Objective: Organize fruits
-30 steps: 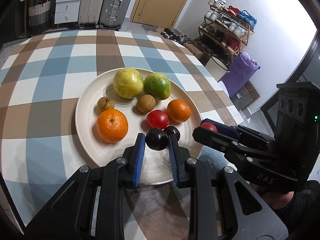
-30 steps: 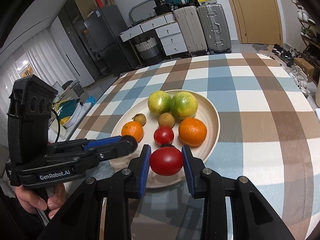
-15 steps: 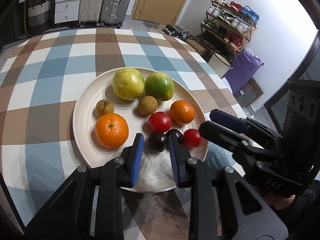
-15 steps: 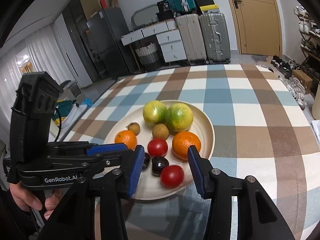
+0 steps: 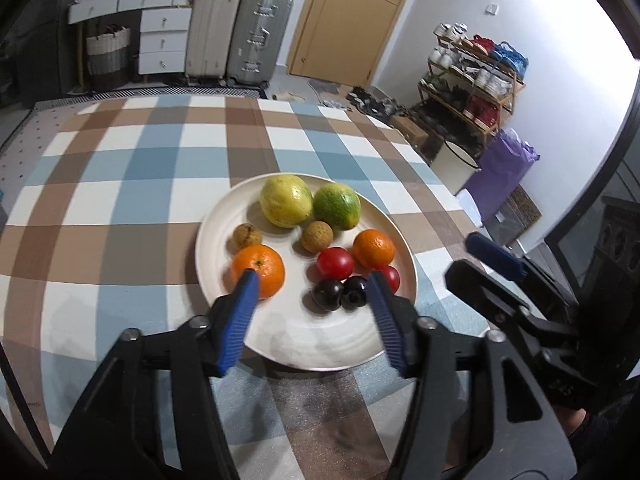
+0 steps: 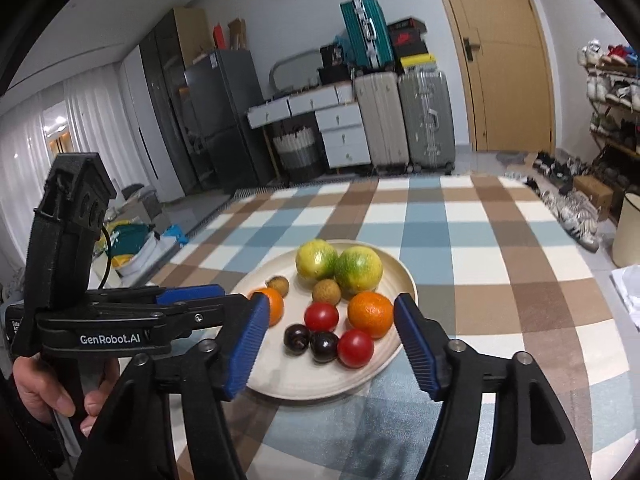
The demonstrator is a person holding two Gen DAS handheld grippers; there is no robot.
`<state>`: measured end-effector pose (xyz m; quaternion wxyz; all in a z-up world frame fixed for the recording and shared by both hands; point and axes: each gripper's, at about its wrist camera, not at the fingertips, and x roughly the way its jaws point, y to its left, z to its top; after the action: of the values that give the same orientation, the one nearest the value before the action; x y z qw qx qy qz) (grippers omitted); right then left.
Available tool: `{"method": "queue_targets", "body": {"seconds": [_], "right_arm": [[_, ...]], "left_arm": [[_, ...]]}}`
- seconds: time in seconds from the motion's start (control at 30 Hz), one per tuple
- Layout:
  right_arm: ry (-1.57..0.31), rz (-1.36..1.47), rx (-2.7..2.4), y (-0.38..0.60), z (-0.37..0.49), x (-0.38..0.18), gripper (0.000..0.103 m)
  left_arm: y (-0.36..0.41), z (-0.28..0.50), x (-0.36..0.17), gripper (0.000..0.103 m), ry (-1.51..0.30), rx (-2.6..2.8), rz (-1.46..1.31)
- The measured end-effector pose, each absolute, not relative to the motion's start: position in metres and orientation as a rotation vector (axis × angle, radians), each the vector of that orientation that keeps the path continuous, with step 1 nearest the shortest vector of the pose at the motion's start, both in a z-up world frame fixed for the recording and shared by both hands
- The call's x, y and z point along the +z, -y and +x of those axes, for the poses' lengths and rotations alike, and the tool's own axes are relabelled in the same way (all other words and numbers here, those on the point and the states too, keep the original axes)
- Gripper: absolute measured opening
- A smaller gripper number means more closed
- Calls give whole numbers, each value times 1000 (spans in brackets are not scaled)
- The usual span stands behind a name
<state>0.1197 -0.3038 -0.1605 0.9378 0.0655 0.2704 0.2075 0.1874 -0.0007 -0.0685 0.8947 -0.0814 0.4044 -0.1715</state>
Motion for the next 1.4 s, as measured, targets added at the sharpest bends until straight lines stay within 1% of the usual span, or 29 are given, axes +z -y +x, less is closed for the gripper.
{"method": "queue_targets", "body": {"seconds": [0.03, 0.07, 0.13, 0.17, 0.27, 0.33, 0.4, 0.47, 0.7, 0.77, 0.8, 1.0, 1.3, 1.4], "right_arm": [[-533, 136, 424, 304, 116, -159, 74], [-516, 136, 422, 303, 113, -157, 81], [-466, 132, 412, 302, 105, -152, 90], [-441, 130, 406, 302, 101, -150, 94], [-374, 127, 388, 303, 90, -143, 100], [-348, 129, 382, 304, 85, -140, 102], [-338, 130, 384, 305, 82, -139, 102], [-324, 135, 383, 306, 79, -139, 102], [-279, 146, 357, 309, 66, -145, 102], [-268, 144, 353, 309, 61, -143, 102], [-267, 142, 349, 309, 60, -143, 102], [-270, 110, 335, 305, 54, -141, 103], [-210, 68, 308, 301, 42, -149, 103], [-202, 60, 310, 300, 40, -153, 103]], "left_arm": [[0, 185, -66, 70, -831, -338, -161], [-2, 181, -63, 73, -815, -320, -158], [-5, 177, -59, 75, -793, -303, -162], [-6, 174, -56, 78, -782, -295, -162], [-9, 163, -47, 82, -735, -262, -149], [-9, 158, -43, 85, -708, -246, -131], [-12, 151, -39, 85, -669, -243, -141], [-17, 146, -38, 88, -641, -238, -166], [-23, 127, -36, 90, -561, -191, -137], [-22, 119, -33, 96, -525, -164, -113], [-22, 117, -32, 103, -511, -153, -105], [-26, 104, -34, 102, -467, -113, -96], [-36, 86, -54, 102, -378, 5, -39], [-44, 87, -61, 102, -384, 30, -59]]}}
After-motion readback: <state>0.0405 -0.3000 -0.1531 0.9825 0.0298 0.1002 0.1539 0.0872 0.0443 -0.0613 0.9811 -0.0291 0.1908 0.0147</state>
